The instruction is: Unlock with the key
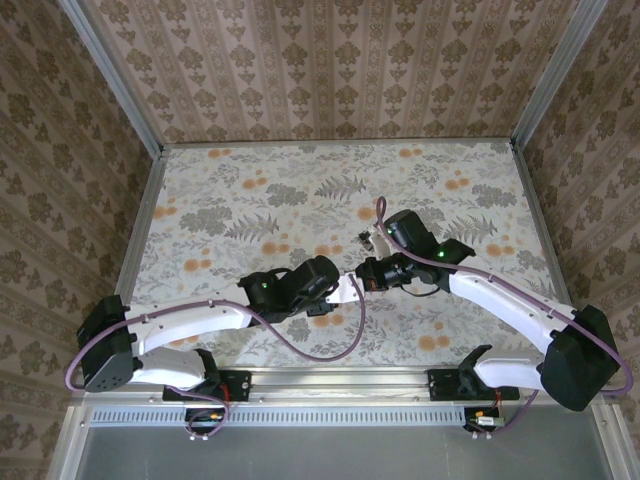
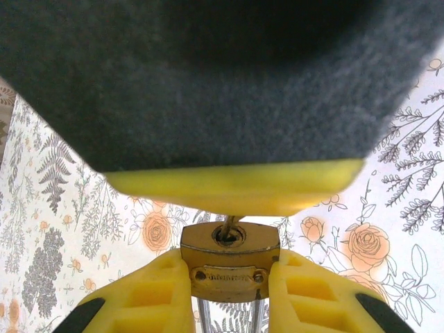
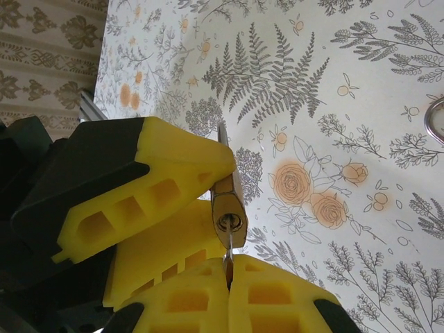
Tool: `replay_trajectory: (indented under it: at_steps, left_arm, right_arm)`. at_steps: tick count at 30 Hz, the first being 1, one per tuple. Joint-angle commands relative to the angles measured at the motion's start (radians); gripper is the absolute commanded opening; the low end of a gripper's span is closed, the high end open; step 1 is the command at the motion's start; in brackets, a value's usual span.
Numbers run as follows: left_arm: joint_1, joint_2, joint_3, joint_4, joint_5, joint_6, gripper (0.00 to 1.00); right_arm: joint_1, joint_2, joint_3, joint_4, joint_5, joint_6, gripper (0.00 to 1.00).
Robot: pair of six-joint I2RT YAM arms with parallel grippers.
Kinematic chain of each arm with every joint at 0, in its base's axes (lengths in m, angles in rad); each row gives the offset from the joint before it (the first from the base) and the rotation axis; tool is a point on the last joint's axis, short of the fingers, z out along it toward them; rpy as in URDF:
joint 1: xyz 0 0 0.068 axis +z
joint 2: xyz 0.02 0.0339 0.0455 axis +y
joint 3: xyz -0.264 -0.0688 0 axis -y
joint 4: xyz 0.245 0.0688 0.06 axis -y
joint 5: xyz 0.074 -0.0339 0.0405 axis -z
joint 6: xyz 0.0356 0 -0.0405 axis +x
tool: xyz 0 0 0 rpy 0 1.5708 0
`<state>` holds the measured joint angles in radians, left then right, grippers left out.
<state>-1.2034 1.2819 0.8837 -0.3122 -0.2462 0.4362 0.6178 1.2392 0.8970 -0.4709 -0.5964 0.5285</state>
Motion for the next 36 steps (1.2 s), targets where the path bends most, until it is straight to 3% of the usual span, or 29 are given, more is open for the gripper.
replay_trajectory:
  at_steps: [1, 18, 36]
  left_arm:
    - [-0.011, 0.009, 0.021, 0.253, 0.074, -0.041, 0.21]
    - [-0.010, 0.048, 0.006, 0.255, 0.041, -0.034, 0.20]
    - [-0.004, 0.053, -0.003, 0.254, 0.011, -0.037, 0.20]
  right_arm:
    - [0.016, -0.007, 0.032, 0.008, -0.019, -0.022, 0.03]
    - [0.008, -0.015, 0.073, -0.037, -0.008, -0.038, 0.02]
    - [-0.015, -0.039, 0.060, -0.027, -0.034, -0.022, 0.11]
